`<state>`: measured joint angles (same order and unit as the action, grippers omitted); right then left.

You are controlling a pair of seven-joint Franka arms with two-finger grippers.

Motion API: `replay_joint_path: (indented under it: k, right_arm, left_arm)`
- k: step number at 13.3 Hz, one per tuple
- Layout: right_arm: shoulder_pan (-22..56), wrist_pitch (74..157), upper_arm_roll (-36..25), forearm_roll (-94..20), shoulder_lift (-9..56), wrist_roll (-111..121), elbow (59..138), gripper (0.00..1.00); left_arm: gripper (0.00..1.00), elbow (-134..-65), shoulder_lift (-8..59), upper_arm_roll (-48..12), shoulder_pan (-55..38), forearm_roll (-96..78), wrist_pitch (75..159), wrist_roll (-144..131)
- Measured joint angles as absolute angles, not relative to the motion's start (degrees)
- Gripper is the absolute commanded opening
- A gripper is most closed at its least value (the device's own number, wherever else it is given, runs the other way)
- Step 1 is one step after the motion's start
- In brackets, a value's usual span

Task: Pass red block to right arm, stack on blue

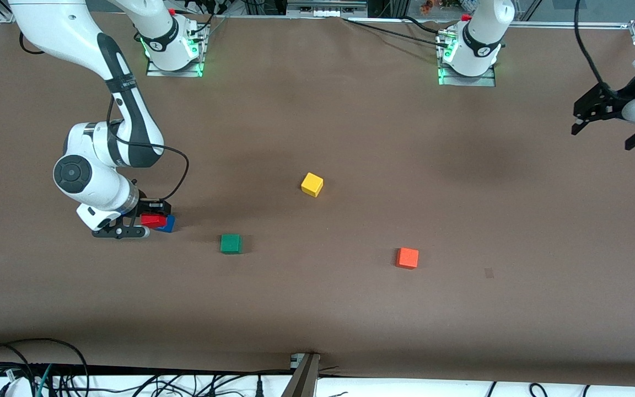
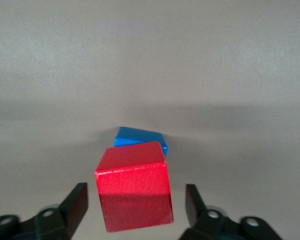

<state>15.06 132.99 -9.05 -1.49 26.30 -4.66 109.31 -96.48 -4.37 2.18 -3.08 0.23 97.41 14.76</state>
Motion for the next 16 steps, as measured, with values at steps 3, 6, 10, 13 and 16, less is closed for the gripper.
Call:
replay_joint_path:
  k: [3, 6, 10, 13, 16]
  right_arm:
    - [15.05, 130.88, -9.10, -1.49, 23.74, -4.66, 107.49, 1.00]
    - [15.00, 118.02, -9.83, -1.49, 18.36, -6.79, 100.79, 1.00]
    - [14.92, 103.09, -10.42, -1.45, 9.41, -8.70, 95.89, 1.00]
    - [14.67, 97.08, -12.36, -0.95, 4.52, -8.70, 95.78, 1.00]
    - [11.36, 92.76, -12.24, -0.24, 1.00, -8.70, 94.16, 1.00]
  left_arm:
    - [1.00, -93.12, -0.40, 2.16, -3.82, 0.24, 96.72, 7.98]
    - [1.00, -92.03, 0.79, 2.09, -3.82, 0.23, 96.34, 6.59]
    - [1.00, -91.90, 0.96, -1.15, -3.98, 0.23, 94.03, 5.62]
    - [1.00, -91.32, 0.99, -1.55, -4.01, 0.23, 92.74, 3.76]
    - [1.00, -91.01, 1.03, -1.14, -3.56, 0.06, 92.59, 2.48]
